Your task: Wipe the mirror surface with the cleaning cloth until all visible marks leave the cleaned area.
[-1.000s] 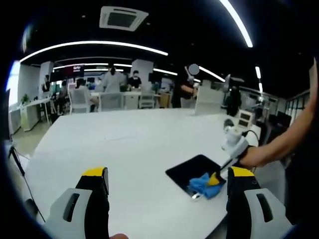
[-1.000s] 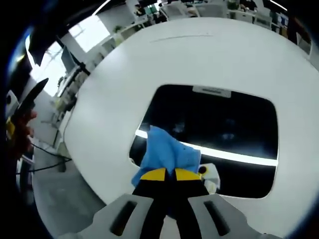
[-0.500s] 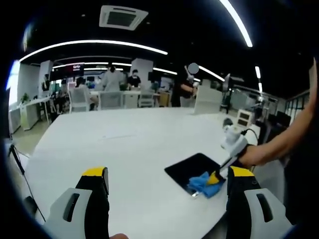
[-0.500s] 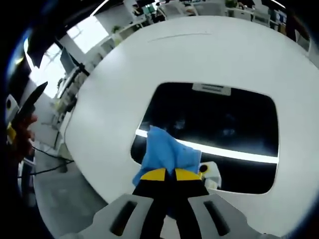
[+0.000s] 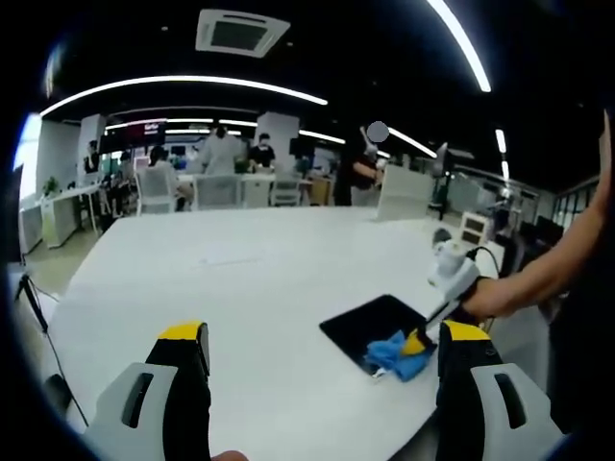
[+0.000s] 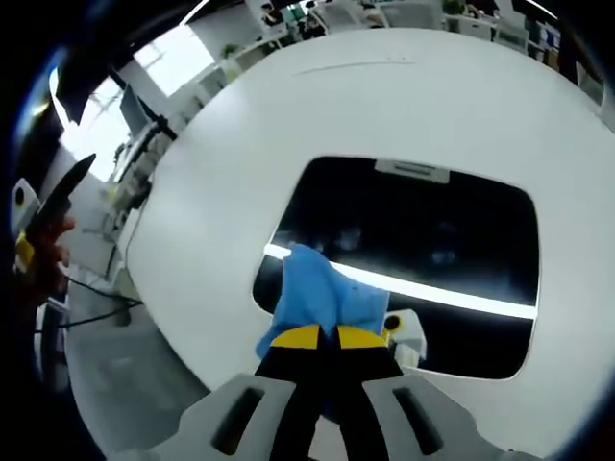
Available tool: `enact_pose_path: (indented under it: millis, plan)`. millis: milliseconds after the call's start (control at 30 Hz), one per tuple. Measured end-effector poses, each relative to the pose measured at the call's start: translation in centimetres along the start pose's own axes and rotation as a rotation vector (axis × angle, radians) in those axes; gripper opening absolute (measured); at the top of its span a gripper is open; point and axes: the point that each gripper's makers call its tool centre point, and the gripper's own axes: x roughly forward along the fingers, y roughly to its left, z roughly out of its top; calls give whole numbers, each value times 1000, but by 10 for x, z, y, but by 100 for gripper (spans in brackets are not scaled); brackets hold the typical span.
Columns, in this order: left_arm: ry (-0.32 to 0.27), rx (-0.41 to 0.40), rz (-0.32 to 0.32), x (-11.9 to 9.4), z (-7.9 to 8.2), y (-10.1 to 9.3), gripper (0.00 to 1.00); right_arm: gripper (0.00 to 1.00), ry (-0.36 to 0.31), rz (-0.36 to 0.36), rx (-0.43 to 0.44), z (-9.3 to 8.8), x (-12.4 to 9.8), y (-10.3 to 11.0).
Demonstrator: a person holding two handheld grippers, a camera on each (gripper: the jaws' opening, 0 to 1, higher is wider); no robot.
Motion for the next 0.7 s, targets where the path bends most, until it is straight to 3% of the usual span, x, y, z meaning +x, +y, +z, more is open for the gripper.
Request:
enact_pose_path:
  millis: [700]
  plan:
    - [-3,1,9,3,1,1,99,0,10,-9,14,-2,-9,-22]
